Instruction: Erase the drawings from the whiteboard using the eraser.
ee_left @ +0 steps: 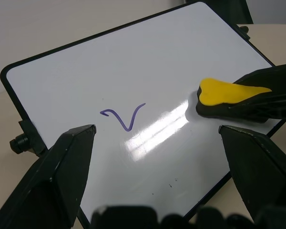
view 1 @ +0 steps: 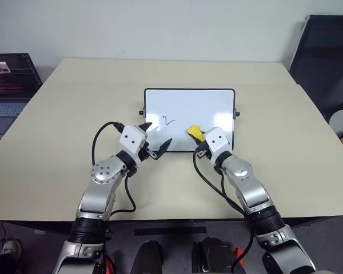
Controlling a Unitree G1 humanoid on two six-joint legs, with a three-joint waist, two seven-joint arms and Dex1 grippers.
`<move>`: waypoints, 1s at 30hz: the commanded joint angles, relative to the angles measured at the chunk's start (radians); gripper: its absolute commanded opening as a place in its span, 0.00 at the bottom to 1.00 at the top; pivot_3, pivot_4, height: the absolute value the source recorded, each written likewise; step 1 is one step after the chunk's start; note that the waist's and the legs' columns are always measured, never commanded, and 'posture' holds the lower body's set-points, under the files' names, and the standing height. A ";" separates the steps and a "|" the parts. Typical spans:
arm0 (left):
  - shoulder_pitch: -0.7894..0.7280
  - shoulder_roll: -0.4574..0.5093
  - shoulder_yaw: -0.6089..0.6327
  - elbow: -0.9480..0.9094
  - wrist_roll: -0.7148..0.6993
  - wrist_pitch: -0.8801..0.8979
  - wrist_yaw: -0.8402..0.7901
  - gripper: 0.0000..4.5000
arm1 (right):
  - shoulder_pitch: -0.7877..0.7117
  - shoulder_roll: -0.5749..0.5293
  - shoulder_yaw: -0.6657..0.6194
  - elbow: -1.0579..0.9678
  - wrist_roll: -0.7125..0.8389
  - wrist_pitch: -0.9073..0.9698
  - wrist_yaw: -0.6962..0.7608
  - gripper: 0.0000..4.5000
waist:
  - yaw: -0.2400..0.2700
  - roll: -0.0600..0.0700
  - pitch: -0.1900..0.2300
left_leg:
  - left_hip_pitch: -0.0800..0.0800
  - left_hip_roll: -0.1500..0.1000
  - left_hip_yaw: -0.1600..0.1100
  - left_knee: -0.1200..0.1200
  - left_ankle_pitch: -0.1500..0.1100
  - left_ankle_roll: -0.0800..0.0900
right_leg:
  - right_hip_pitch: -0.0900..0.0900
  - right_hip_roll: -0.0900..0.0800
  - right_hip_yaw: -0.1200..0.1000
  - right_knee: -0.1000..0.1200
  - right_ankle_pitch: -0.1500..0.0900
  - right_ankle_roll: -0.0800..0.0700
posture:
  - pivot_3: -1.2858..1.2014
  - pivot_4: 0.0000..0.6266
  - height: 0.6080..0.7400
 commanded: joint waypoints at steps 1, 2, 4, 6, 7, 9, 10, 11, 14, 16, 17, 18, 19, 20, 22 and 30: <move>-0.013 0.005 0.008 -0.010 -0.003 -0.011 0.000 1.00 | -0.054 0.008 -0.033 0.025 0.001 -0.020 -0.024 0.22 | 0.000 0.000 0.000 | 0.000 0.000 0.000 0.000 0.000 0.000 | 0.000 0.000 0.000 0.000 0.000 0.000 | 0.52 0.24 1.00; -0.013 0.006 0.008 -0.011 -0.003 -0.011 0.001 1.00 | -0.072 0.015 -0.037 0.039 0.005 -0.032 -0.029 0.22 | 0.000 0.000 0.000 | 0.000 0.000 0.000 0.000 0.000 0.000 | 0.000 0.000 0.000 0.000 0.000 0.000 | 0.52 0.24 1.00; -0.012 0.006 0.008 -0.013 -0.003 -0.010 0.001 1.00 | -0.105 0.026 -0.041 0.066 0.008 -0.053 -0.037 0.22 | 0.000 0.000 0.000 | 0.000 0.000 0.000 0.000 0.000 0.000 | 0.000 0.000 0.000 0.000 0.000 0.000 | 0.52 0.24 1.00; -0.011 0.005 0.007 -0.013 -0.003 -0.010 0.002 1.00 | -0.142 0.039 -0.042 0.104 0.008 -0.075 -0.044 0.22 | -0.001 0.000 0.000 | -0.001 0.000 0.000 0.000 0.000 0.000 | -0.001 0.000 0.000 -0.001 0.000 0.000 | 0.52 0.24 1.00; -0.012 0.004 0.006 -0.014 -0.002 -0.009 0.003 1.00 | -0.172 0.048 -0.046 0.132 0.008 -0.089 -0.052 0.22 | -0.001 0.000 0.000 | -0.001 0.000 0.001 0.000 0.000 0.000 | -0.001 0.001 0.000 -0.001 0.000 0.000 | 0.52 0.24 1.00; -0.017 0.004 0.006 -0.011 -0.001 -0.009 0.003 1.00 | -0.224 0.064 -0.057 0.180 0.010 -0.118 -0.068 0.22 | -0.003 0.000 0.000 | -0.001 0.000 0.001 -0.001 0.000 0.000 | -0.002 0.001 0.000 -0.001 0.000 0.000 | 0.52 0.24 1.00; -0.019 0.005 0.007 -0.010 -0.001 -0.009 0.003 1.00 | -0.242 0.068 -0.061 0.196 0.012 -0.131 -0.073 0.22 | -0.003 0.000 0.000 | -0.002 0.000 0.001 -0.001 0.000 0.000 | -0.002 0.001 0.000 -0.001 0.000 0.000 | 0.52 0.24 1.00; -0.021 0.006 0.009 -0.008 -0.001 -0.009 0.003 1.00 | -0.251 0.067 -0.067 0.201 0.013 -0.141 -0.074 0.22 | -0.004 0.000 0.000 | -0.002 0.000 0.001 -0.001 0.000 0.000 | -0.002 0.001 0.000 -0.001 0.000 0.000 | 0.52 0.24 1.00; -0.020 0.008 0.011 -0.009 -0.001 -0.009 0.004 1.00 | -0.231 0.053 -0.081 0.168 0.028 -0.154 -0.061 0.22 | -0.003 0.000 0.000 | -0.002 0.000 0.001 -0.001 0.000 0.000 | -0.002 0.000 0.000 -0.001 0.000 0.000 | 0.52 0.24 1.00; -0.017 0.009 0.012 -0.012 -0.002 -0.008 0.004 1.00 | -0.196 0.045 -0.086 0.121 0.043 -0.144 -0.046 0.22 | 0.000 0.000 0.000 | -0.003 0.000 0.000 -0.001 0.000 0.000 | -0.002 0.000 0.001 -0.001 0.000 0.000 | 0.52 0.24 1.00; -0.016 0.009 0.012 -0.014 -0.002 -0.008 0.004 1.00 | -0.177 0.042 -0.089 0.087 0.058 -0.133 -0.032 0.22 | 0.000 0.000 0.000 | -0.003 0.000 0.000 -0.001 0.000 0.000 | -0.002 -0.001 0.001 -0.002 0.000 0.000 | 0.52 0.24 1.00; -0.015 0.009 0.012 -0.015 -0.002 -0.008 0.004 1.00 | -0.159 0.039 -0.093 0.054 0.070 -0.120 -0.019 0.22 | 0.001 0.000 0.000 | -0.004 0.000 0.000 -0.001 0.000 0.000 | -0.002 -0.001 0.001 -0.002 0.000 0.000 | 0.52 0.24 1.00; -0.014 0.010 0.012 -0.016 -0.003 -0.007 0.004 1.00 | -0.136 0.037 -0.101 0.008 0.095 -0.103 0.001 0.22 | 0.000 0.000 0.000 | -0.004 0.001 0.000 -0.001 0.000 0.000 | -0.002 -0.001 0.000 -0.002 0.000 0.000 | 0.52 0.24 1.00; -0.013 0.010 0.013 -0.018 -0.003 -0.006 0.004 1.00 | -0.114 0.033 -0.108 -0.037 0.122 -0.085 0.022 0.22 | 0.000 0.000 0.000 | -0.004 0.001 0.000 -0.002 0.000 0.000 | -0.002 -0.001 0.000 -0.002 0.000 0.000 | 0.52 0.24 1.00; -0.008 0.013 0.018 -0.023 -0.007 -0.003 0.004 1.00 | -0.058 0.014 -0.122 -0.146 0.195 -0.041 0.089 0.22 | 0.000 0.000 0.000 | -0.004 0.001 0.000 -0.002 0.000 0.000 | -0.002 -0.001 0.000 -0.002 0.000 0.000 | 0.52 0.24 1.00; 0.040 0.031 0.047 -0.042 -0.020 0.002 0.003 1.00 | 0.169 -0.140 -0.145 -0.345 0.278 0.009 0.225 0.22 | 0.001 0.000 0.000 | -0.003 0.000 -0.001 -0.001 0.000 0.000 | -0.002 -0.001 0.000 -0.002 0.000 0.000 | 0.52 0.24 1.00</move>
